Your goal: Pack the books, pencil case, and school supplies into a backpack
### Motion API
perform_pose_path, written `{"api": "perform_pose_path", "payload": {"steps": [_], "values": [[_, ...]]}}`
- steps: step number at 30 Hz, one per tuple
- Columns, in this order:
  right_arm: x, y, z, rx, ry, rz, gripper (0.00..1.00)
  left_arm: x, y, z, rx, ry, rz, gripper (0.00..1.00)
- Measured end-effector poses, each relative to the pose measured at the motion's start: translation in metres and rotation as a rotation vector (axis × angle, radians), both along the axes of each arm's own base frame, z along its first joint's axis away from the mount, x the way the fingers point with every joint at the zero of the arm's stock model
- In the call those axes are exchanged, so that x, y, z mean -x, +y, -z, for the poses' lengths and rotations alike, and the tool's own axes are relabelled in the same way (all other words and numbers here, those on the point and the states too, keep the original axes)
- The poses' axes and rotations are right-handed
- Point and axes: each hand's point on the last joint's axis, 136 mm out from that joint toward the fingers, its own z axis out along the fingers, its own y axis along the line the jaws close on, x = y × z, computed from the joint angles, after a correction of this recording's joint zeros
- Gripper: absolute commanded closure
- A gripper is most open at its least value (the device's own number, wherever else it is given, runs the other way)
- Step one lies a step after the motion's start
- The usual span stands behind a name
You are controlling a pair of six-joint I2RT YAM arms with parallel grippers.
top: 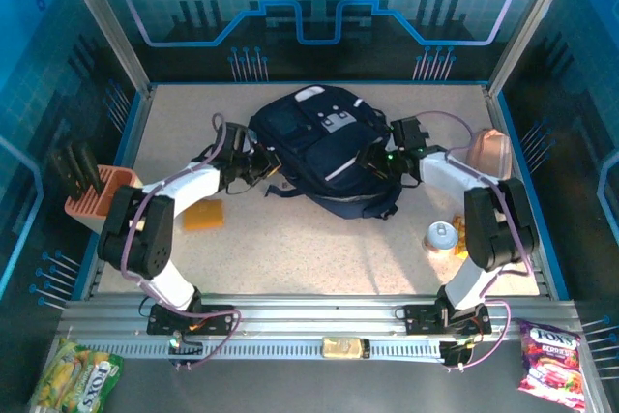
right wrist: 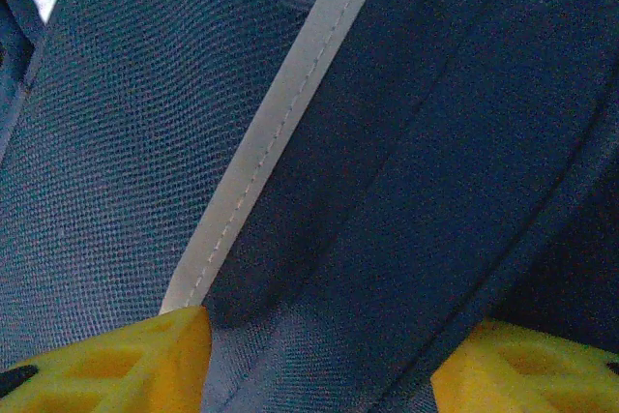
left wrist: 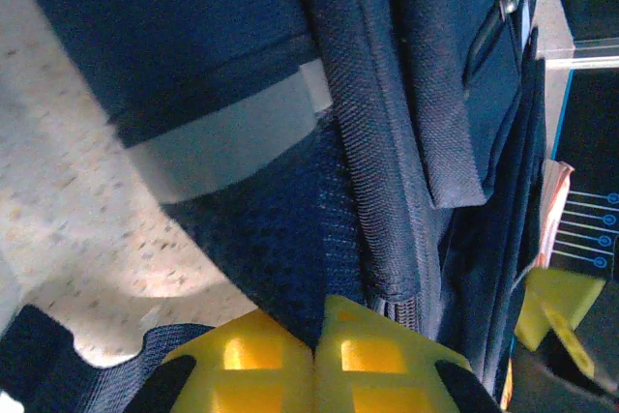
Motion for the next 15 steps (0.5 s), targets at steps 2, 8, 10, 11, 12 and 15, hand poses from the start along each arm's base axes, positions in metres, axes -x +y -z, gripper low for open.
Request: {"api": "perform_pose_path", "payload": {"steps": [2, 8, 10, 11, 12, 15], "values": [[-0.012, 0.007, -0.001, 0.001, -0.016, -0.031, 0.4, 0.009, 0.004, 0.003, 0.006, 0.013, -0.019, 1.0], [-0.045, 0.022, 0.0, 0.008, -0.064, -0.114, 0.4, 0.025, 0.008, 0.014, 0.019, 0.053, -0.044, 1.0], [-0.052, 0.024, 0.0, 0.019, -0.08, -0.134, 0.39, 0.026, 0.006, 0.014, 0.026, 0.061, -0.046, 1.0], [-0.053, 0.024, 0.0, 0.024, -0.086, -0.142, 0.39, 0.026, 0.005, 0.014, 0.029, 0.062, -0.044, 1.0], [-0.054, 0.024, -0.001, 0.029, -0.094, -0.149, 0.39, 0.027, 0.004, 0.014, 0.031, 0.064, -0.043, 1.0], [-0.058, 0.024, -0.004, 0.043, -0.116, -0.171, 0.39, 0.027, 0.0, 0.014, 0.031, 0.069, -0.034, 1.0]]}}
